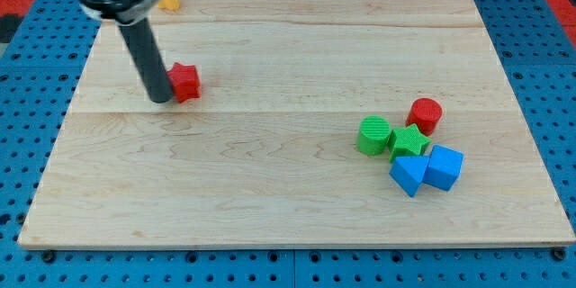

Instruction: Push the red star to left of the green circle

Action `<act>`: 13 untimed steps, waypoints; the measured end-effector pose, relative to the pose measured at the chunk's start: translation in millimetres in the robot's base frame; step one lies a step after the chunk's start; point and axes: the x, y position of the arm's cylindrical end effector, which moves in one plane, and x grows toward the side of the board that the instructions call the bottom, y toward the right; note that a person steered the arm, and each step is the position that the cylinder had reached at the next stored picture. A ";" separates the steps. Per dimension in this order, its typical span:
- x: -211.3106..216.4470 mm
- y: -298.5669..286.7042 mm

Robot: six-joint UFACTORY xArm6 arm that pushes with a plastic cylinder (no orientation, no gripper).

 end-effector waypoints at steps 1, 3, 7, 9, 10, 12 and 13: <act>-0.2 -53.1; -40.5 -27.5; 9.3 100.5; -8.6 40.2; -4.9 17.6; 20.6 92.9; 40.9 119.2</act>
